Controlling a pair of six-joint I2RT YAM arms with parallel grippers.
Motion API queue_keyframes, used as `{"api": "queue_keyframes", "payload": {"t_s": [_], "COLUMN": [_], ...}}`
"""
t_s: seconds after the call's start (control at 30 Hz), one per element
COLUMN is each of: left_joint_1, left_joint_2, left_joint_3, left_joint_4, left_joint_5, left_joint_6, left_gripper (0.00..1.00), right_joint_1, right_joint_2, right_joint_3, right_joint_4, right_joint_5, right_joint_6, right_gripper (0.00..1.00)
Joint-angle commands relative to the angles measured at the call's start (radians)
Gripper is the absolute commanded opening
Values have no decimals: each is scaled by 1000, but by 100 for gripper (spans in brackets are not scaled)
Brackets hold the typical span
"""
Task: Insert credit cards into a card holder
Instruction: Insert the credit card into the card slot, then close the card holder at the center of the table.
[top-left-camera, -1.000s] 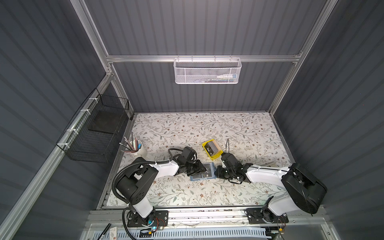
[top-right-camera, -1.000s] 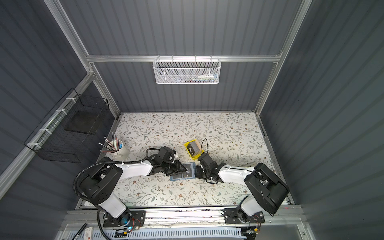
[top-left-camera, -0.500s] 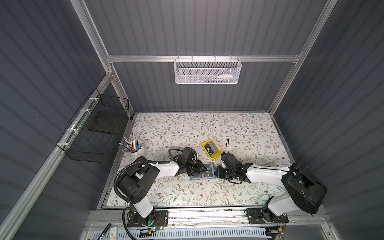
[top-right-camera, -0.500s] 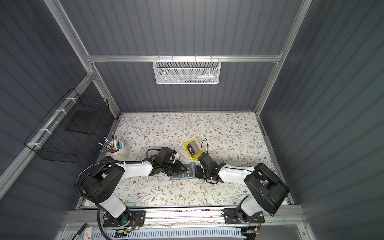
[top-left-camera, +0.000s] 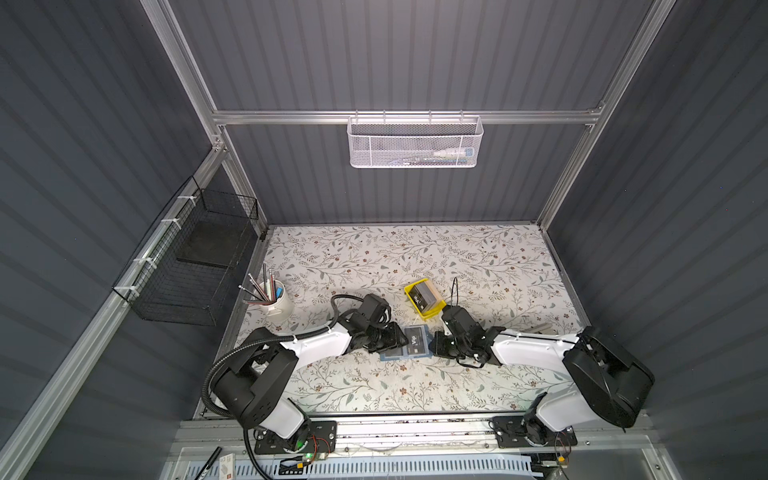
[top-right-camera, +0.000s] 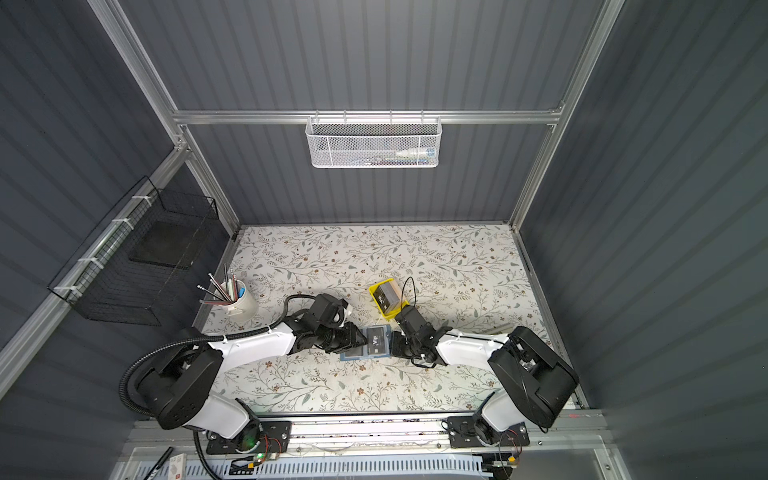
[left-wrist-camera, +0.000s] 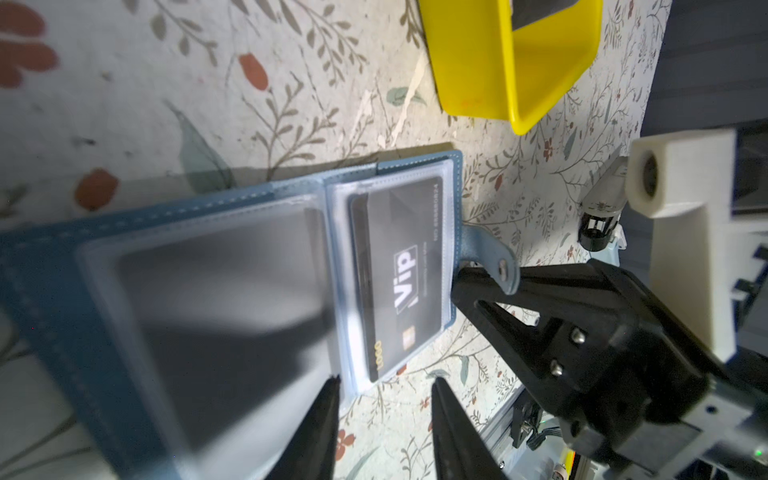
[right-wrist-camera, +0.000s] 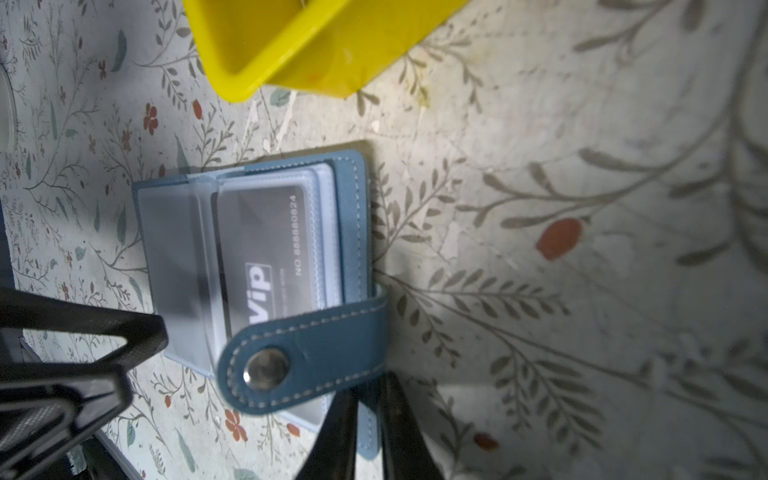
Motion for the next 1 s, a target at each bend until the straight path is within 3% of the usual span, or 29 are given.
{"api": "queue_keyframes", "payload": {"t_s": [0.0, 0.3, 0.97], "left_joint_1": [19, 88, 118], "left_joint_2": [-53, -169, -100], "left_joint_3": [-25, -118, -132], "left_joint_4": [-54, -46, -88], "left_joint_5": [-22, -7, -31], "left_joint_6": [48, 81, 107], "left_gripper": [38, 42, 47], "right_joint_1": [8, 24, 33], "right_joint_2": [-5, -14, -10], "right_joint_3": [3, -4, 5], "right_joint_4": [-45, -48, -65], "right_joint_5": [28, 43, 58], "right_joint_6": [16, 22, 21], "right_gripper": [16, 15, 14]}}
